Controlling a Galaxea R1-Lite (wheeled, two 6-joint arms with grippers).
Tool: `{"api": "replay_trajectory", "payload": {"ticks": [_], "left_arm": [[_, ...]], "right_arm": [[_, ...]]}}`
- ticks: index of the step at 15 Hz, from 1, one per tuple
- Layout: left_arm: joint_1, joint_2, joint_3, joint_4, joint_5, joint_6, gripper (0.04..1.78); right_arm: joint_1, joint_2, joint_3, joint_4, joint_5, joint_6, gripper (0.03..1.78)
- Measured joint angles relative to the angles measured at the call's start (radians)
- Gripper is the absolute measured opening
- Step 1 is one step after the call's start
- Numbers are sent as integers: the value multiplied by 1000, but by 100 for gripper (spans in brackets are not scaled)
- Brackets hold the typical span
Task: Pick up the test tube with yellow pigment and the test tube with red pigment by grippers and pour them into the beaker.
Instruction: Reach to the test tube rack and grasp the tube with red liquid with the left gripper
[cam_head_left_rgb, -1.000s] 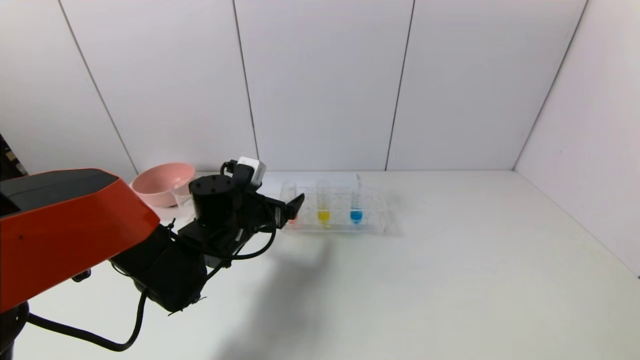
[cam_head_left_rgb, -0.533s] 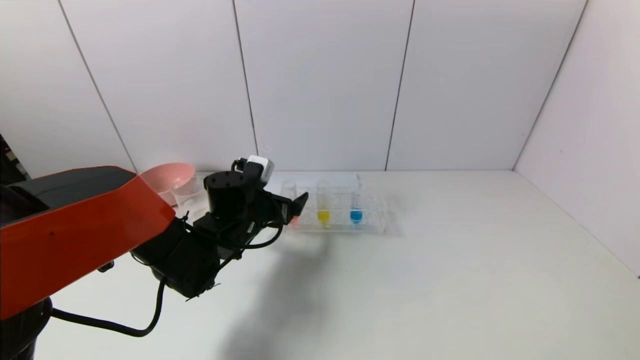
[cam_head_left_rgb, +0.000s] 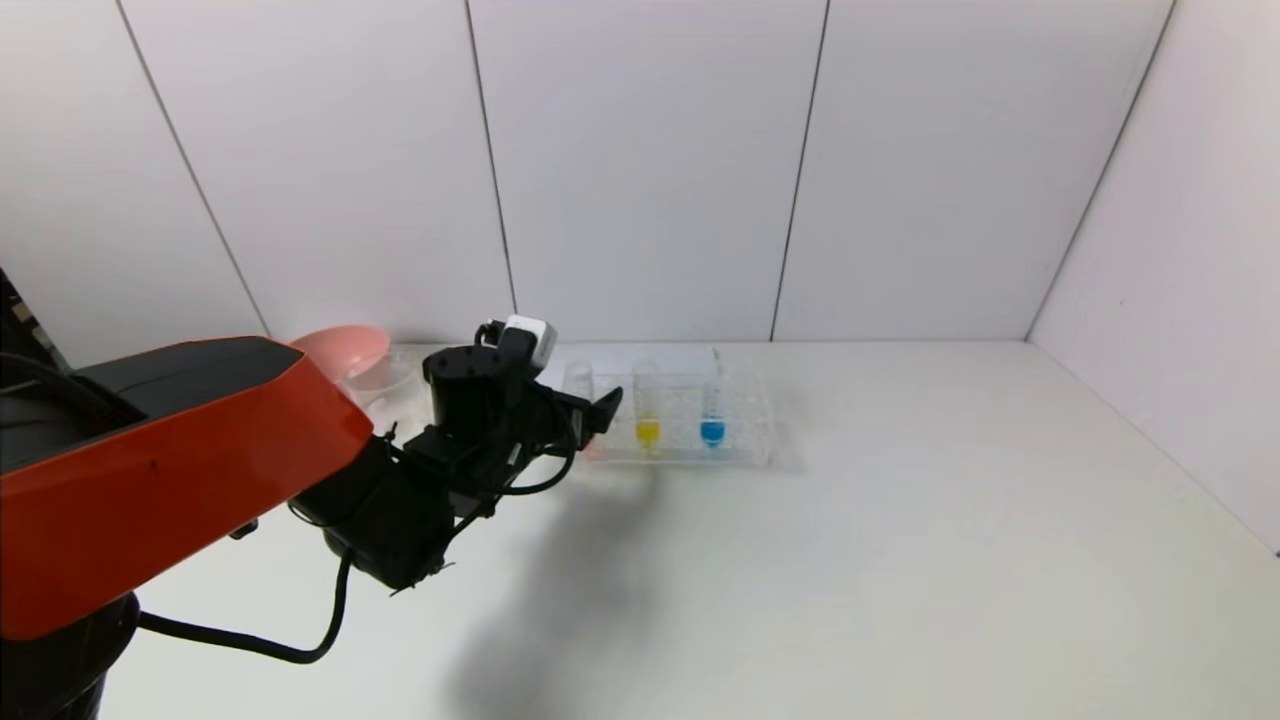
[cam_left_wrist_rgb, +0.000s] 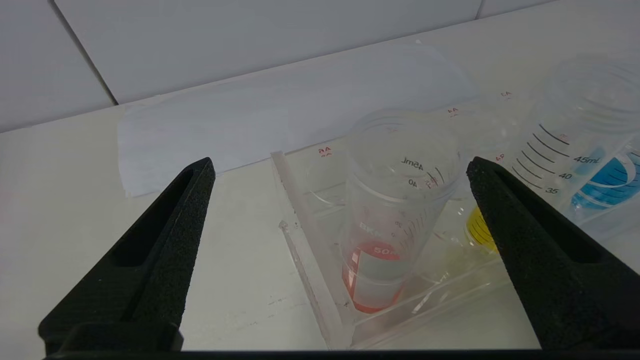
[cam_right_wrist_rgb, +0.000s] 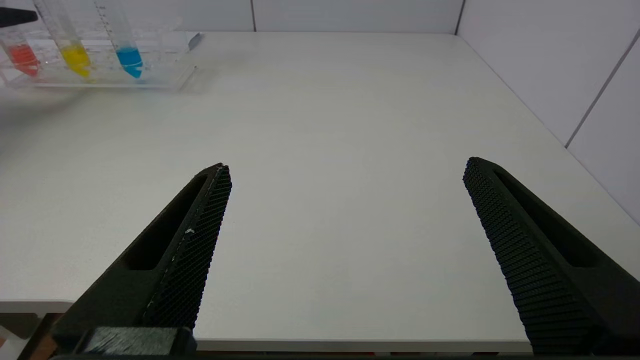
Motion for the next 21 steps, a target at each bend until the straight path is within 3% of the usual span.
{"api": "replay_trajectory", "payload": {"ticks": [11, 13, 16, 21], "left_arm": [[-2, 42, 6, -71, 22, 3, 176], [-3, 44, 4, -71, 21, 3, 168], [-6, 44, 2, -70, 20, 3, 138], [-11, 44, 7, -71, 13, 3, 53]], "right_arm": [[0, 0, 0, 0, 0, 0, 170], [0, 0, 0, 0, 0, 0, 170], [0, 0, 0, 0, 0, 0, 170], [0, 0, 0, 0, 0, 0, 170]]}}
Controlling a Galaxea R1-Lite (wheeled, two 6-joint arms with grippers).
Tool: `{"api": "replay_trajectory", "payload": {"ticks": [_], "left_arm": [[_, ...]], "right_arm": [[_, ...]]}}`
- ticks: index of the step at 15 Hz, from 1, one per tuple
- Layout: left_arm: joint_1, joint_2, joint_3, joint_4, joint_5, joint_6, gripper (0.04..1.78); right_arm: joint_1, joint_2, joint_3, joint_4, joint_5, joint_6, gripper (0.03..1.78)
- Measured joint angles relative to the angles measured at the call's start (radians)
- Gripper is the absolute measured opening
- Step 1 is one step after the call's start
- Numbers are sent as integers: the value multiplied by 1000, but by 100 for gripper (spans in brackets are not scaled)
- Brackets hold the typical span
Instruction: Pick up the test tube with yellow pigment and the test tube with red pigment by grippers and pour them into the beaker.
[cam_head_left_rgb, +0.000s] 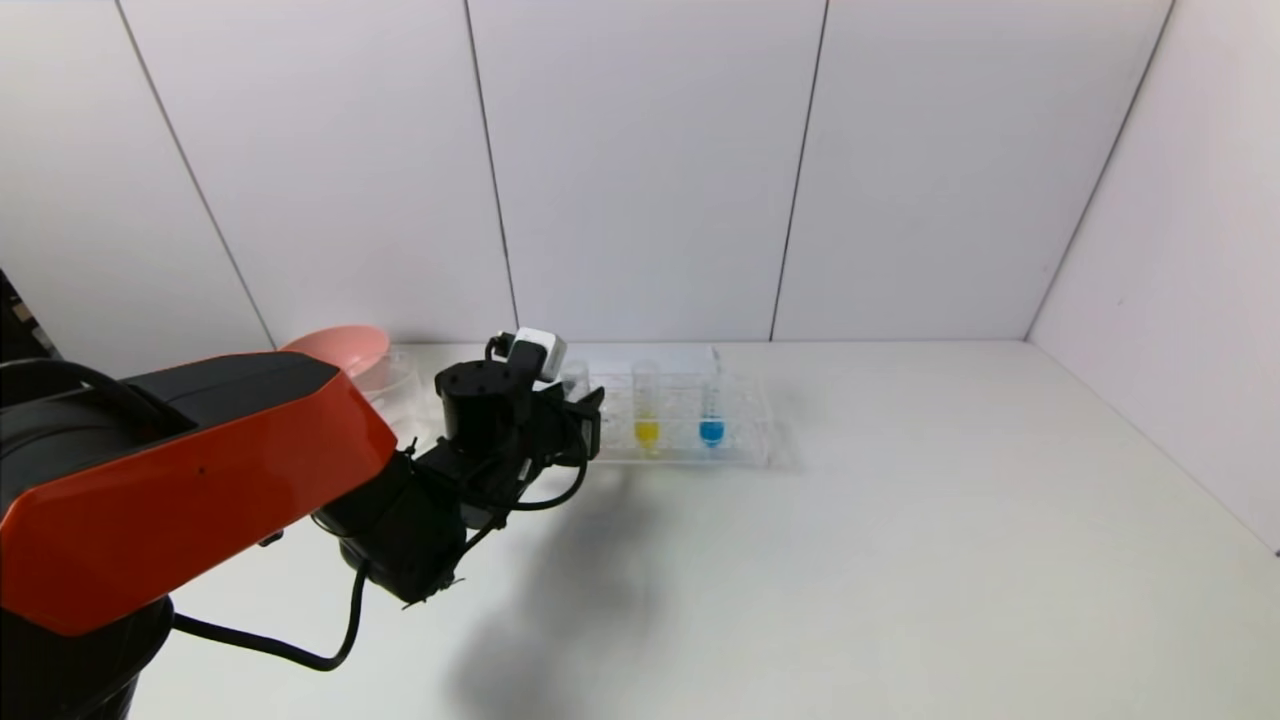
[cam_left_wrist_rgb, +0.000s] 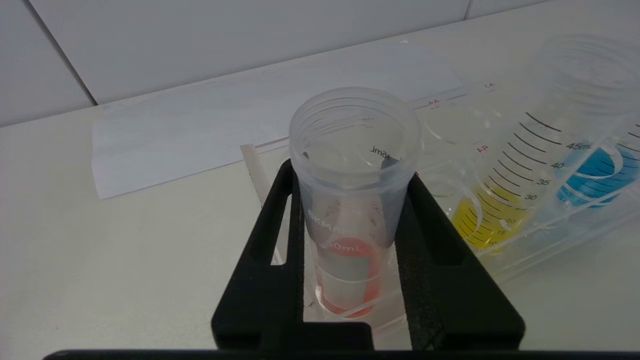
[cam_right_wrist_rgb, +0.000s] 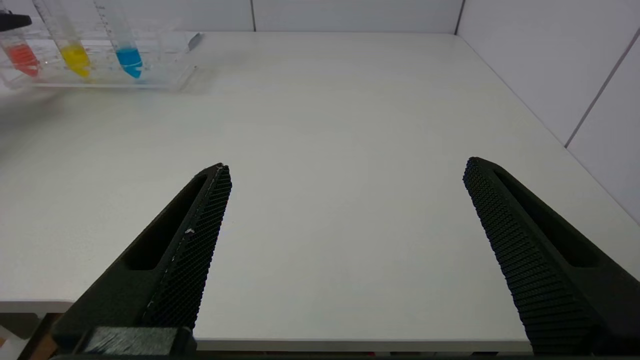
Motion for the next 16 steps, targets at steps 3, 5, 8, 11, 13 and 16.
{"api": "replay_trajectory", "payload": {"ticks": [3, 5, 8, 11, 13, 16], "left_arm": [[-2, 0, 1, -1, 1, 0, 47], [-3, 0, 3, -11, 0, 0, 47], [-4, 0, 4, -19, 0, 0, 47], [-4, -9, 3, -19, 0, 0, 47], [-4, -21, 3, -20, 0, 2, 47], [-5, -47, -3, 0, 2, 7, 47]], "right_arm": [[0, 0, 0, 0, 0, 0, 170], [0, 0, 0, 0, 0, 0, 170], [0, 0, 0, 0, 0, 0, 170], [0, 0, 0, 0, 0, 0, 170], [0, 0, 0, 0, 0, 0, 170], [0, 0, 0, 0, 0, 0, 170]]}}
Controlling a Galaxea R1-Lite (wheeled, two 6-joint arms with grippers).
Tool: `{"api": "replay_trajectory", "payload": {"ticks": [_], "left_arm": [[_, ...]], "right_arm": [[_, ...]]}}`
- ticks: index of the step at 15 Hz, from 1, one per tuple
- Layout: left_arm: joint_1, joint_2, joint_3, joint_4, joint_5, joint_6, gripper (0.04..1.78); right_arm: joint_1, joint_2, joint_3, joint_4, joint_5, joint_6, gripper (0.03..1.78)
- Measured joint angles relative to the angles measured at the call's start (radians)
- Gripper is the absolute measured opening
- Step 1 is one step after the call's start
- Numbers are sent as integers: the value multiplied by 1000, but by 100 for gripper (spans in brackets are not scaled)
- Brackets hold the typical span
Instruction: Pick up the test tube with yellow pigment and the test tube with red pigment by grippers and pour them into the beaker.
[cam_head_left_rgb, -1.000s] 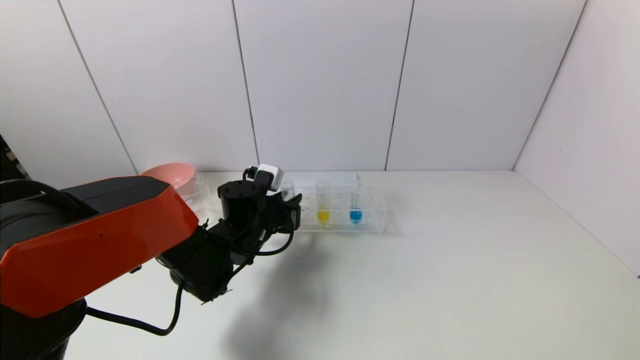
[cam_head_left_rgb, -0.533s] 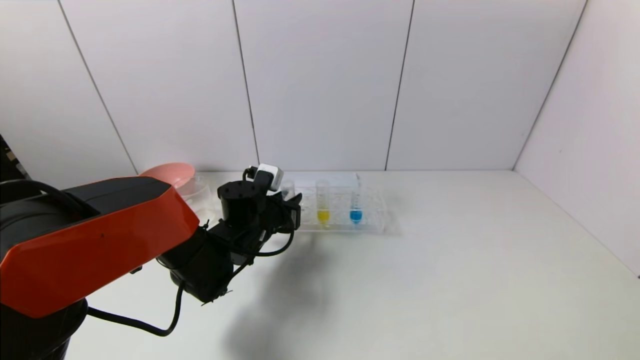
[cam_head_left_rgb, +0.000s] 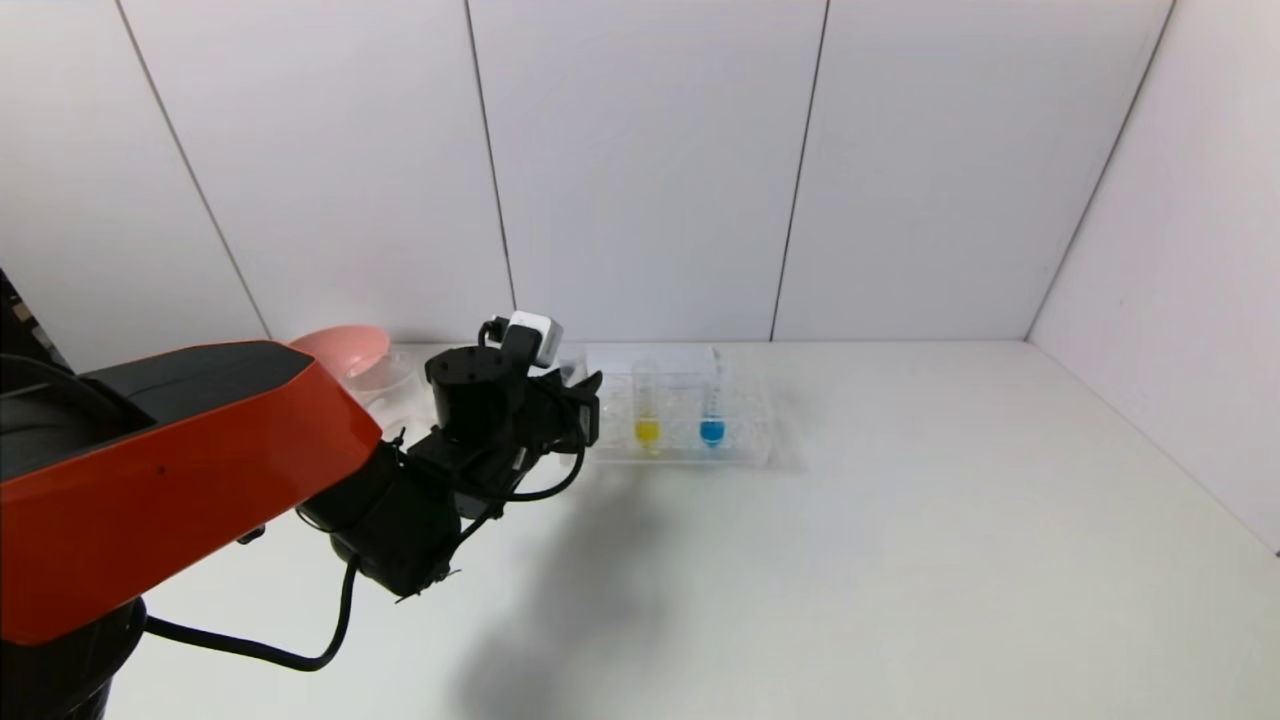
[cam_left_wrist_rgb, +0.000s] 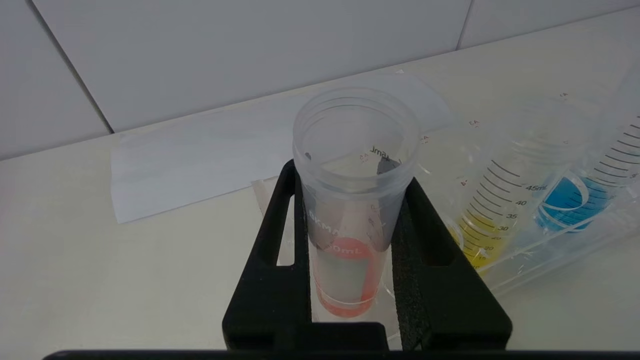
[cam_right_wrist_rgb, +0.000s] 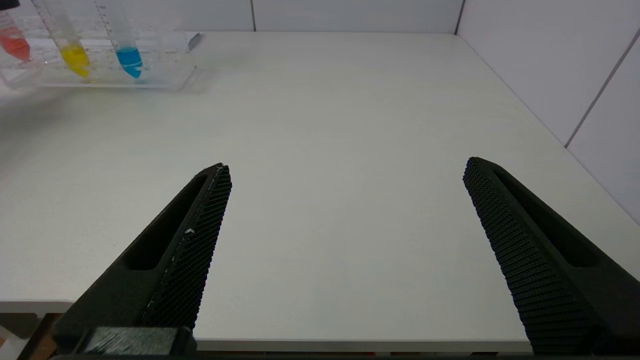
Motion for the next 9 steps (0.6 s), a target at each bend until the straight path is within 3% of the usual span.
{"api": "replay_trajectory", "payload": {"ticks": [9], "left_arm": [[-1, -120, -43, 82, 7, 23, 47]], "right_arm": [[0, 0, 0, 0, 0, 0, 170]]}}
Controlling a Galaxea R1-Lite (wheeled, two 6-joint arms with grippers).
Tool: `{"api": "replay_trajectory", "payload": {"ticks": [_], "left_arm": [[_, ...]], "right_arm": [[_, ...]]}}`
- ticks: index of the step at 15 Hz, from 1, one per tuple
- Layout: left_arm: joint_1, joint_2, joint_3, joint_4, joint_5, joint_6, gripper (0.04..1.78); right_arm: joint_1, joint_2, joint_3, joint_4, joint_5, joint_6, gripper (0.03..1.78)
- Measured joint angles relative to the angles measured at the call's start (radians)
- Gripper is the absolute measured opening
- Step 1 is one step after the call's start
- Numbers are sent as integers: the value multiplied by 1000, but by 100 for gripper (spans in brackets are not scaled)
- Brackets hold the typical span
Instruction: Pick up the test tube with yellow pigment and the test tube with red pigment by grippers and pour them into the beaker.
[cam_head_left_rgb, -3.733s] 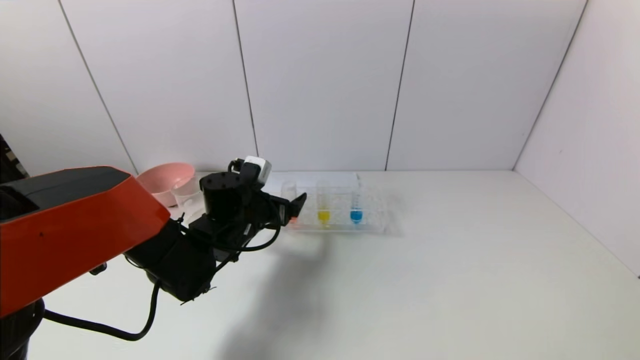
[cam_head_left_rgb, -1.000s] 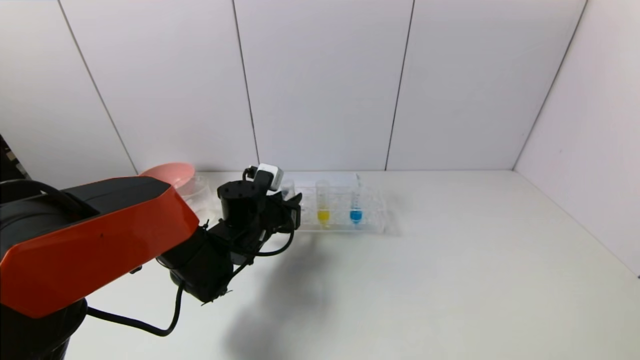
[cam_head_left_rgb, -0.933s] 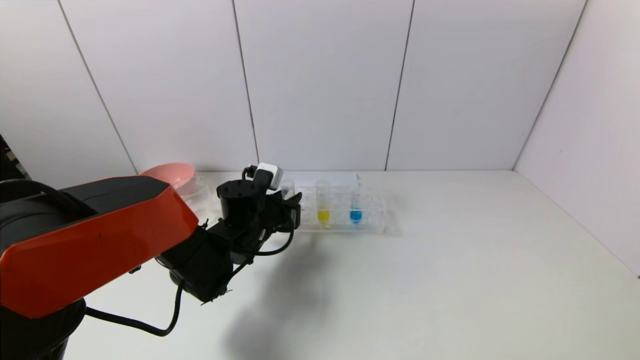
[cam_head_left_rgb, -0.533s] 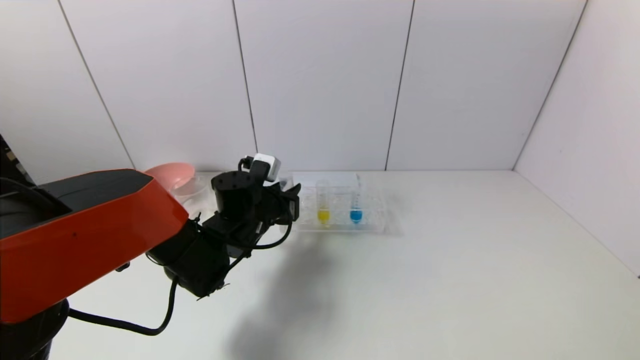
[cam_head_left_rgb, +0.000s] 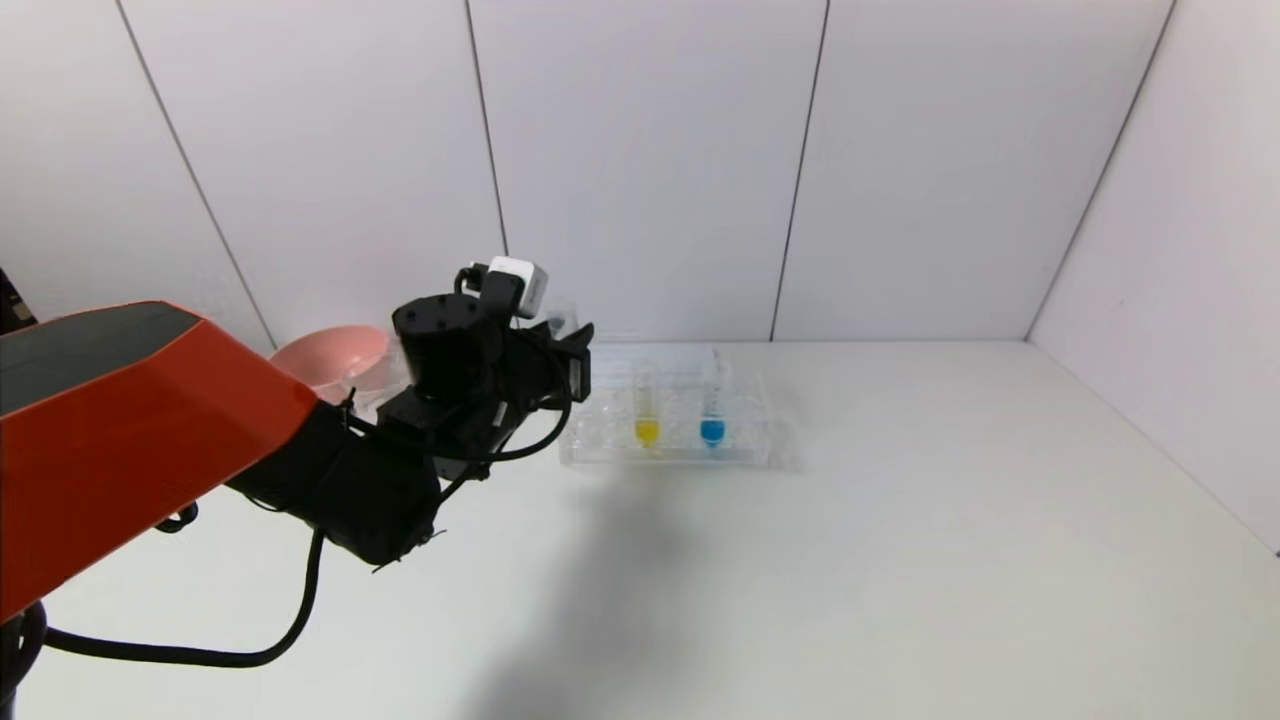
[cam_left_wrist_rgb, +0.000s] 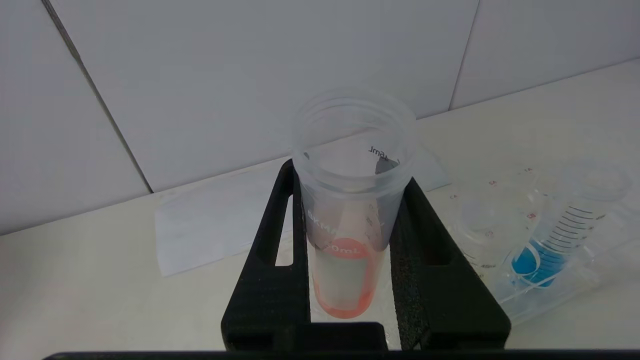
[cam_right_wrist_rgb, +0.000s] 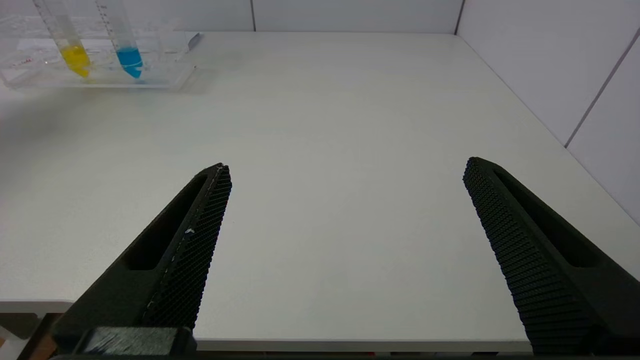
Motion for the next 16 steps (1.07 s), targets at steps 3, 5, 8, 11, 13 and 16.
{"api": "replay_trajectory", "payload": {"ticks": [3, 5, 8, 11, 13, 16], "left_arm": [[-1, -24, -15, 5, -1, 0, 47], [-1, -38, -17, 8, 0, 0, 47], [-1, -71, -19, 54, 0, 1, 47], [0, -108, -19, 103, 1, 1, 47], [9, -126, -25, 122, 0, 11, 47], [39, -151, -39, 165, 1, 16, 47]], "right_arm": [[0, 0, 0, 0, 0, 0, 170], [0, 0, 0, 0, 0, 0, 170], [0, 0, 0, 0, 0, 0, 170], [0, 0, 0, 0, 0, 0, 170], [0, 0, 0, 0, 0, 0, 170], [0, 0, 0, 0, 0, 0, 170]]}}
